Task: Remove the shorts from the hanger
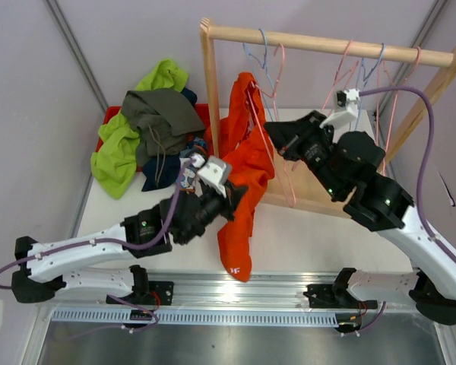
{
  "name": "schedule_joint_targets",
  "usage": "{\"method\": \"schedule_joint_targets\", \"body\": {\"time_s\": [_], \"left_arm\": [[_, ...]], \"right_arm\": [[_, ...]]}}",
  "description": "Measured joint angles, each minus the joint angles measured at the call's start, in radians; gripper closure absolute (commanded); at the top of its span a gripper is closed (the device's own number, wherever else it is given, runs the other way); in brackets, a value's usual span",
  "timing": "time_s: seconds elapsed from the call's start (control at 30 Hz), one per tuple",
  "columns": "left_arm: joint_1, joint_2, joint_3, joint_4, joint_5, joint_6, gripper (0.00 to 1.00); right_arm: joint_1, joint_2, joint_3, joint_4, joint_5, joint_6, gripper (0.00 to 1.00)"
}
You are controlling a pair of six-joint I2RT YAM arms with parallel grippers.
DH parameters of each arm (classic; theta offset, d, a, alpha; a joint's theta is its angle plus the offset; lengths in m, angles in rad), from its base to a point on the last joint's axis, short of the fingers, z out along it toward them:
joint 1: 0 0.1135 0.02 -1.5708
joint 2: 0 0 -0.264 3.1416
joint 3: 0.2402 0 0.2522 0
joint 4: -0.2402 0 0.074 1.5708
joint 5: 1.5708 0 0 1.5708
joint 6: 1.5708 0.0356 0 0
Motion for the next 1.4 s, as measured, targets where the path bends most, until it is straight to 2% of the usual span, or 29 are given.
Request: {"method": "schedule_joint_targets", "body": {"time_s": [0.27, 0.43, 0.6, 0.77, 0.97, 1.1, 1.27, 1.4], "left_arm": [[0.320, 0.077, 0.187, -0.072, 0.094, 0.064, 1.00], [0.432, 0.152, 0.239, -0.127, 0.160, 0.074, 1.00], [0.429, 0.094, 0.188, -0.178, 0.211, 0.048, 1.00], [0.346, -0.149, 0.058, -0.285, 0.194, -0.011, 1.00], [0.291, -0.353, 0.065, -0.495, 0.082, -0.069, 1.00], [0.291, -0.345, 0.109, -0.628, -0.018, -0.070, 1.00], [0.306, -0.243, 0.243, -0.723, -0.108, -0.018, 1.00], [0.395, -0.159, 0.402, -0.719, -0.110, 0.072, 1.00]], "right_arm": [[0.007, -0.128, -0.058, -0.132, -0.095, 0.178, 1.00], [0.010, -0.122, -0.039, -0.176, -0.129, 0.203, 1.00], [0.010, -0.061, 0.066, -0.195, -0.116, 0.166, 1.00], [-0.001, 0.066, 0.255, -0.196, -0.092, 0.079, 1.00], [-0.089, 0.227, 0.402, -0.166, -0.127, 0.024, 1.00], [-0.149, 0.309, 0.419, -0.154, -0.165, 0.016, 1.00], [-0.208, 0.413, 0.423, -0.145, -0.232, 0.018, 1.00], [-0.229, 0.460, 0.420, -0.145, -0.276, 0.019, 1.00]]}}
